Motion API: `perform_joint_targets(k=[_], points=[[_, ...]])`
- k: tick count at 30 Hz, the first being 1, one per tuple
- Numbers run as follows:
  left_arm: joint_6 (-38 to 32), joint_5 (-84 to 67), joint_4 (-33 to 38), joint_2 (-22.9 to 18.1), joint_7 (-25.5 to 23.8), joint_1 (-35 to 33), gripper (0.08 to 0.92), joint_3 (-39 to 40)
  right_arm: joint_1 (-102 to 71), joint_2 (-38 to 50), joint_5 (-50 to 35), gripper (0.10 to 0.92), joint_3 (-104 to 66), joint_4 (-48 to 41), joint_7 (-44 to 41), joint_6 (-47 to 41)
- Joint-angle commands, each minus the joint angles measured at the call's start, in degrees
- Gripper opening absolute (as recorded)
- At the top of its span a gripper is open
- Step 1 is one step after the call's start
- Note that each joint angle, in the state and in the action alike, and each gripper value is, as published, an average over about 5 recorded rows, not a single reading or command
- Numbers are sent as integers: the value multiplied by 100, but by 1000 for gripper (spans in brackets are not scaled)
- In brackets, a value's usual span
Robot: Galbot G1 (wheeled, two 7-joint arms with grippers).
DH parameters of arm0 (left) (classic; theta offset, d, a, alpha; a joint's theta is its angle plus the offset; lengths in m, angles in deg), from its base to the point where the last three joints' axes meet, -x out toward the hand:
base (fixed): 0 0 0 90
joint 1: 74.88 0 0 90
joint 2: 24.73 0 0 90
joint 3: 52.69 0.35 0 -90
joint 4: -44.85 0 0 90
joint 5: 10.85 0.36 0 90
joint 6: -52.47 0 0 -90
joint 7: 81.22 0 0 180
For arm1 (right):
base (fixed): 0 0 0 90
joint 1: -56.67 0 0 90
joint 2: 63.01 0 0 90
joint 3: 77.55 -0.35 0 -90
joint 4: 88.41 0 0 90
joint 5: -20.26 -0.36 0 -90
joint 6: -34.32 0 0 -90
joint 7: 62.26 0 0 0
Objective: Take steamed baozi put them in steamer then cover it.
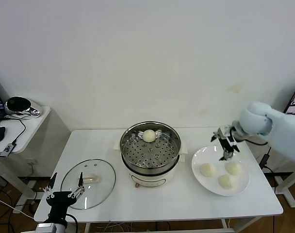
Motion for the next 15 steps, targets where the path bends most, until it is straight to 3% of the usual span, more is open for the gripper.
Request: perform_joint_targets(k=[1,15], points=[[1,-1,-18,-18,-4,-18,823,-19,-1281,-403,584,823,-785,-681,-13,-60],[-14,-3,-64,-35,0,-6,823,-43,-1586,-1265,889,823,-959,-1490,205,22]])
